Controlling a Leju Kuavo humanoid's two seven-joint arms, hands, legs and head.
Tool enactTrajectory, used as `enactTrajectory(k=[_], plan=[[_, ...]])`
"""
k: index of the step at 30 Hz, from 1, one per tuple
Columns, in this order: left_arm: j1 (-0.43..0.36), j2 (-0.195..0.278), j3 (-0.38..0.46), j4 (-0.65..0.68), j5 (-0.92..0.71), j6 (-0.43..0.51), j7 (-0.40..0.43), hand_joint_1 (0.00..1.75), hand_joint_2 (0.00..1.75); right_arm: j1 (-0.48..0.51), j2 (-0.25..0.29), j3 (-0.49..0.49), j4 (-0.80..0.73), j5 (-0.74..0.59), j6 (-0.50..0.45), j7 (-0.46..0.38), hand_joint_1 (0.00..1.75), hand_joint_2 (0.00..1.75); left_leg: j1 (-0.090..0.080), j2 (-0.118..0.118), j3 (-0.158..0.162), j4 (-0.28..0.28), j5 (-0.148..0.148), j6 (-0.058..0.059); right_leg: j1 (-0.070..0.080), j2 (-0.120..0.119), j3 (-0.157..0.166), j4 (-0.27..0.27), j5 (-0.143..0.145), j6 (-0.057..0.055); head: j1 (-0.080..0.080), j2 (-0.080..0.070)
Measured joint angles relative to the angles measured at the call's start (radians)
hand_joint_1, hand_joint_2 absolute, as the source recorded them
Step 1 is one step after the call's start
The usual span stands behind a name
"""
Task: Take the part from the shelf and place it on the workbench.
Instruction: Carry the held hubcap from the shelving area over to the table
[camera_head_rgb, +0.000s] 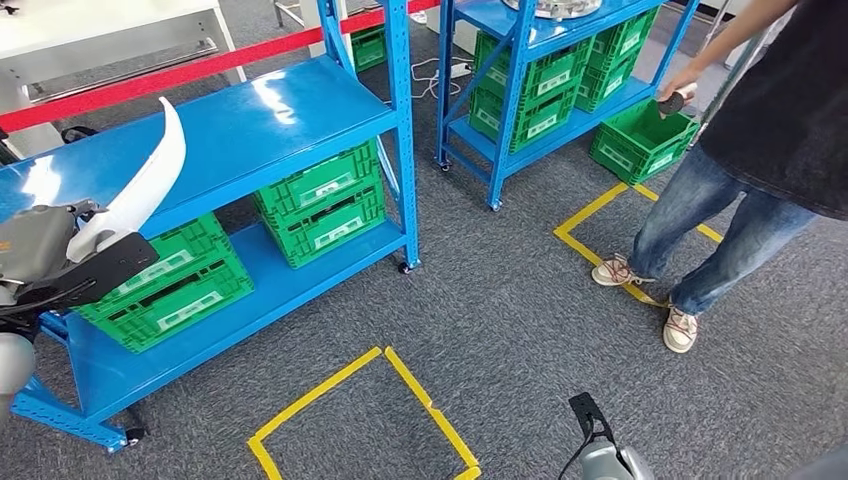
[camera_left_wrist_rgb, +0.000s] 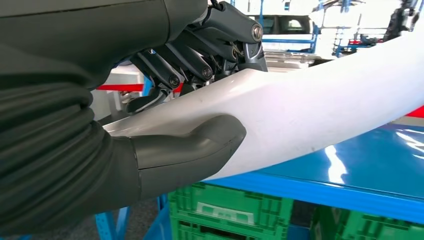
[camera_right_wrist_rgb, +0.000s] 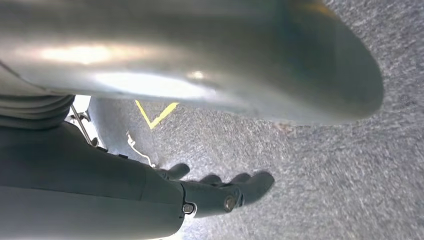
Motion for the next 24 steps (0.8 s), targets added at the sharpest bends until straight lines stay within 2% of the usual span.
enactTrajectory(k=[2,4,5,7,8,9,10,11,13,14,15,17,19,20,21,22,23,24], plan=[[0.000,-0.001,0.000,0.000,0.000,0.001,0.001,1.75,1.75,0.000,0.000,-0.001,0.000,0.002,0.000,0.003,0.00,0.00,0.001,0.005,-0.001,-0.002,0.000,-0.011,-0.002,0.011,-0.003,-0.004,0.007,-0.013,0.000,0.000],[-0.001,-0.001,-0.001,0.000,0.000,0.002,0.002,1.75,1.75,0.001,0.000,-0.004,0.000,0.003,0.001,0.005,0.00,0.00,0.003,0.001,-0.016,0.031,-0.027,-0.023,-0.006,0.021,-0.004,-0.010,0.014,-0.025,-0.002,0.000],[-0.001,-0.001,-0.001,0.000,0.000,0.002,0.002,1.75,1.75,0.001,0.000,-0.006,0.000,0.001,0.002,0.005,0.00,0.00,0.005,-0.003,-0.035,0.076,-0.055,-0.029,-0.008,0.026,-0.004,-0.011,0.017,-0.029,-0.003,0.000],[0.002,0.000,-0.002,0.003,0.000,0.002,0.002,1.75,1.75,0.002,0.000,-0.011,0.000,-0.002,0.007,0.004,0.00,0.00,0.009,-0.009,-0.089,0.206,-0.119,-0.036,-0.008,0.038,-0.007,-0.012,0.019,-0.032,-0.003,0.000],[0.004,0.000,-0.003,0.005,0.000,0.002,0.003,1.75,1.75,0.002,0.000,-0.013,0.000,-0.003,0.009,0.004,0.00,0.00,0.010,-0.009,-0.109,0.255,-0.135,-0.037,-0.007,0.045,-0.008,-0.012,0.020,-0.032,-0.004,0.000],[0.006,0.000,-0.003,0.006,0.000,0.002,0.003,1.75,1.75,0.003,0.000,-0.014,0.000,-0.003,0.011,0.004,0.00,0.00,0.010,-0.010,-0.117,0.273,-0.134,-0.036,-0.007,0.052,-0.009,-0.012,0.020,-0.032,-0.004,0.000],[0.007,0.000,-0.003,0.008,0.000,0.002,0.004,1.75,1.75,0.003,0.000,-0.014,0.000,-0.004,0.014,0.004,0.00,0.00,0.010,-0.013,-0.104,0.250,-0.112,-0.033,-0.007,0.060,-0.009,-0.012,0.021,-0.031,-0.004,0.000],[0.007,0.000,-0.003,0.008,0.000,0.002,0.004,1.75,1.75,0.003,0.000,-0.015,0.000,-0.004,0.016,0.004,0.00,0.00,0.010,-0.020,-0.074,0.191,-0.078,-0.027,-0.006,0.069,-0.008,-0.012,0.022,-0.030,-0.004,0.000],[0.002,-0.001,-0.004,0.008,0.000,0.002,0.005,1.75,1.75,0.001,0.001,-0.015,0.000,-0.006,0.020,0.004,0.00,0.00,0.009,-0.051,-0.006,0.054,-0.026,-0.014,-0.006,0.085,-0.009,-0.011,0.025,-0.025,-0.003,0.000],[0.000,-0.001,-0.004,0.008,0.000,0.001,0.005,1.75,1.75,0.001,0.002,-0.016,0.000,-0.008,0.022,0.004,0.00,0.00,0.008,-0.063,0.015,0.011,-0.015,-0.010,-0.007,0.091,-0.012,-0.012,0.027,-0.020,-0.003,0.000],[-0.002,-0.001,-0.004,0.008,0.000,0.000,0.006,1.75,1.75,0.000,0.003,-0.018,0.000,-0.009,0.024,0.004,0.00,0.00,0.006,-0.070,0.024,-0.007,-0.016,-0.007,-0.010,0.098,-0.016,-0.013,0.031,-0.014,-0.003,0.000],[-0.004,-0.005,-0.004,0.008,0.000,-0.001,0.006,1.75,1.75,0.002,0.004,-0.021,0.000,-0.012,0.027,0.005,0.00,0.00,0.005,-0.057,0.028,-0.018,-0.012,-0.002,-0.013,0.112,-0.021,-0.019,0.038,0.000,-0.003,0.000],[-0.006,-0.010,-0.004,0.007,0.000,-0.002,0.006,1.75,1.75,0.003,0.005,-0.023,0.000,-0.012,0.029,0.005,0.00,0.00,0.009,-0.037,0.034,-0.035,-0.001,0.009,-0.009,0.090,-0.033,0.001,0.024,0.010,-0.001,0.000],[-0.007,-0.011,-0.004,0.006,0.000,-0.002,0.006,1.75,1.75,0.002,0.004,-0.024,0.000,-0.012,0.029,0.005,0.00,0.00,0.012,-0.027,0.036,-0.042,0.003,0.014,-0.006,0.070,-0.051,0.038,0.001,0.014,0.001,0.000],[-0.008,-0.012,-0.004,0.007,0.000,-0.002,0.006,1.75,1.75,0.001,0.003,-0.024,0.000,-0.012,0.029,0.004,0.00,0.00,0.010,-0.017,0.036,-0.043,0.004,0.018,-0.004,0.049,-0.077,0.094,-0.030,0.017,0.003,0.000],[-0.008,-0.013,-0.004,0.008,0.000,-0.002,0.006,1.75,1.75,0.000,0.002,-0.024,0.000,-0.012,0.030,0.004,0.00,0.00,0.010,-0.008,0.034,-0.042,0.004,0.020,-0.004,0.038,-0.109,0.162,-0.061,0.020,0.004,0.000],[-0.007,-0.014,-0.004,0.009,0.000,-0.002,0.006,1.75,1.75,-0.001,0.001,-0.024,0.000,-0.011,0.030,0.005,0.00,0.00,0.010,0.002,0.032,-0.040,0.003,0.021,-0.004,0.033,-0.135,0.219,-0.082,0.022,0.005,0.000],[-0.004,-0.015,-0.004,0.010,0.000,-0.002,0.006,1.75,1.75,0.000,0.001,-0.024,0.000,-0.010,0.031,0.005,0.00,0.00,0.010,0.012,0.031,-0.039,0.002,0.021,-0.005,0.030,-0.147,0.247,-0.086,0.024,0.005,0.000]])
